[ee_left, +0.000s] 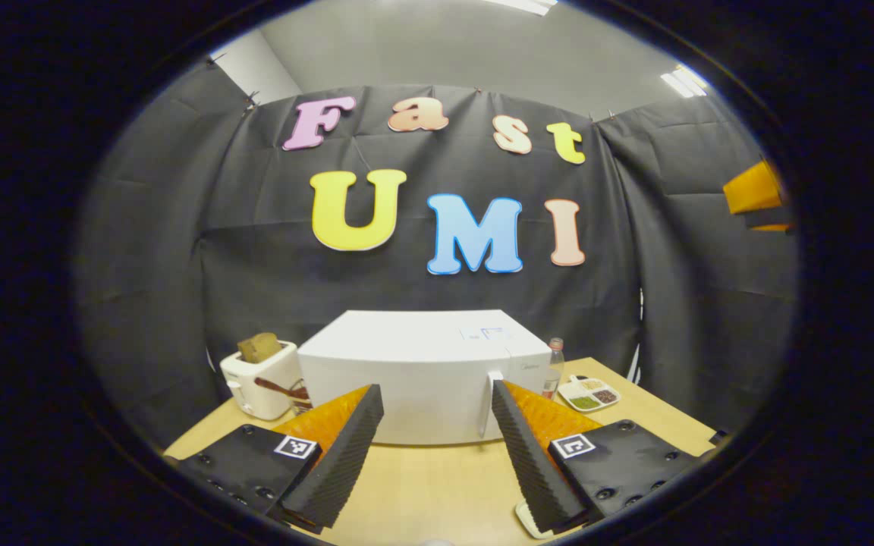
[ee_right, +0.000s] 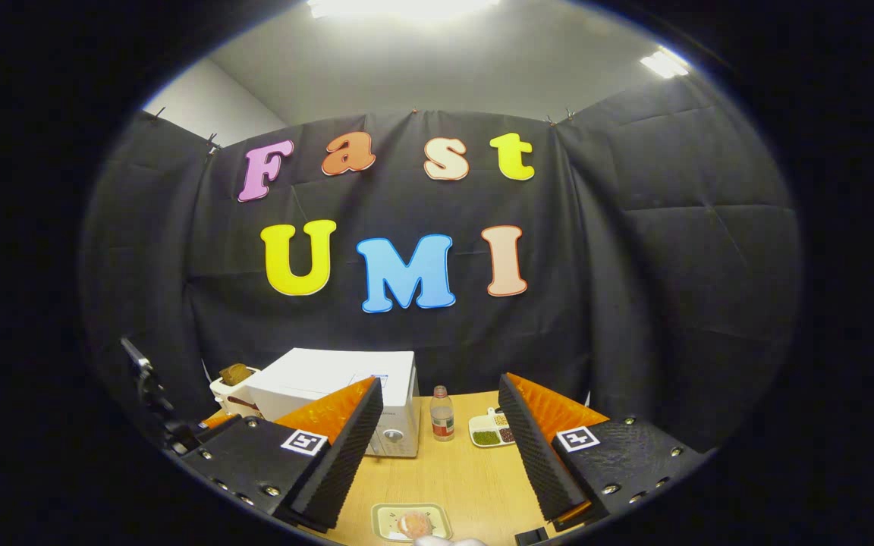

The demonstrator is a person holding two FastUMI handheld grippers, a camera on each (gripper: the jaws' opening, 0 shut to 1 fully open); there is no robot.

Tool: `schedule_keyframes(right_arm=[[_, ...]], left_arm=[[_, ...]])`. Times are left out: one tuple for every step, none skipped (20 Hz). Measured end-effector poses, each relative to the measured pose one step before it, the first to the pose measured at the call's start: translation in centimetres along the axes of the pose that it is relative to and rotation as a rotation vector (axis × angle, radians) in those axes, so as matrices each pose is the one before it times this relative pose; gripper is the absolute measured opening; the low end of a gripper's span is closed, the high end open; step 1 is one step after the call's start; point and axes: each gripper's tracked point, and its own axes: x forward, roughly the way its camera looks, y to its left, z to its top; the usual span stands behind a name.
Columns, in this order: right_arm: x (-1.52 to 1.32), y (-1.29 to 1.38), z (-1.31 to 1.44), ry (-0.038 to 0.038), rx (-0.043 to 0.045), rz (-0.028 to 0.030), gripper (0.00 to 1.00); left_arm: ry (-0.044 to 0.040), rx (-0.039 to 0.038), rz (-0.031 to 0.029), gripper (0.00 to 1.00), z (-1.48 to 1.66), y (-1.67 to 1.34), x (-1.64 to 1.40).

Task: Open the microwave oven with the left hand, put the food in, and close the microwave oven.

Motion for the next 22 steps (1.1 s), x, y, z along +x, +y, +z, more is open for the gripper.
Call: schedule_keyframes(right_arm=[[-0.152,-0.573,0.357,0.00525,-0.00526,-0.01293,0.94],[-0.035,-0.432,0.226,0.00358,-0.01029,-0.00661,0.94],[-0.048,-0.381,0.221,0.00411,-0.00985,-0.00949,0.94],[0.025,-0.343,0.083,-0.00176,-0.00607,-0.00687,0.94],[-0.002,-0.195,0.020,-0.00185,-0.00785,-0.00587,0.94],[-0.025,-0.351,-0.302,0.00147,-0.01133,-0.00986,0.94],[0.042,-0.469,-0.361,0.00447,-0.01038,-0.01493,0.94],[0.038,-0.470,-0.661,0.01484,-0.01187,-0.01179,0.94],[-0.008,-0.147,-0.594,0.01753,-0.00887,-0.00386,0.94],[0.104,-0.210,-0.548,0.01588,-0.00867,-0.00594,0.94],[0.093,-0.343,-0.328,0.01121,-0.00965,-0.00716,0.94],[0.195,-0.331,-0.334,0.00722,-0.00451,-0.00671,0.94],[0.109,-0.267,-0.151,0.00739,0.00404,-0.00509,0.94],[0.131,-0.252,-0.413,0.00830,0.00537,-0.00437,0.94],[0.117,-0.372,-0.016,-0.00398,0.00638,-0.01103,0.94],[0.229,-0.245,0.038,-0.00233,0.00433,-0.00023,0.94],[0.261,-0.098,-0.260,0.00547,0.00486,-0.00077,0.94],[0.085,-0.069,-0.414,0.00520,0.00641,0.00201,0.94],[0.086,-0.035,-0.040,0.00252,0.00529,0.00016,0.94],[0.132,-0.081,-0.115,-0.00048,0.00107,0.00088,0.94],[-0.024,-0.025,0.005,-0.00127,-0.00407,0.00060,0.94],[-0.131,-0.125,-0.035,-0.00429,-0.00466,0.00010,0.94]], left_arm=[[0.01568,0.00561,-0.00602,0.94,-1.573,-1.164,1.333],[-0.01965,-0.00124,-0.01271,0.94,-0.984,-1.183,1.808],[0.00176,0.00058,-0.00674,0.94,-1.336,-1.162,1.565],[-0.00196,0.01020,-0.00144,0.94,-1.167,-0.756,1.692],[0.00208,0.00117,-0.00100,0.96,-1.242,-0.579,1.819],[-0.00279,-0.01568,-0.00232,0.94,-0.684,-0.717,1.847],[0.00894,-0.00873,-0.00473,0.94,-0.901,-0.651,1.837],[0.00640,0.00411,0.00647,0.96,-0.704,-0.315,1.883],[0.00517,0.00655,0.00687,0.96,-0.532,-0.154,1.534],[-0.00410,0.00088,0.00456,0.94,-0.237,-0.222,1.556],[0.00498,0.00024,0.00597,0.94,-0.403,-0.166,1.162],[0.00328,-0.00662,0.00081,0.96,-0.164,-0.293,0.927],[-0.00016,-0.00471,0.00058,0.96,-0.034,-0.200,0.725],[-0.00152,0.00472,0.00607,0.96,0.015,-0.039,0.512],[-0.00567,0.00310,0.00393,0.96,0.049,-0.052,0.374],[0.00311,-0.00532,-0.00418,0.94,-0.198,-0.158,0.232],[0.00560,-0.00328,-0.00692,0.96,-0.113,-0.265,0.204],[0.00124,0.00328,0.00103,0.94,-0.180,-0.119,0.098],[0.00301,0.00305,0.00026,0.94,-0.084,-0.056,0.189],[0.00894,0.00548,0.01477,0.93,0.031,0.399,0.095],[0.02049,-0.00225,0.01779,0.79,-0.526,0.464,0.163],[0.02734,-0.00614,0.01413,0.66,-0.549,0.298,0.032]])
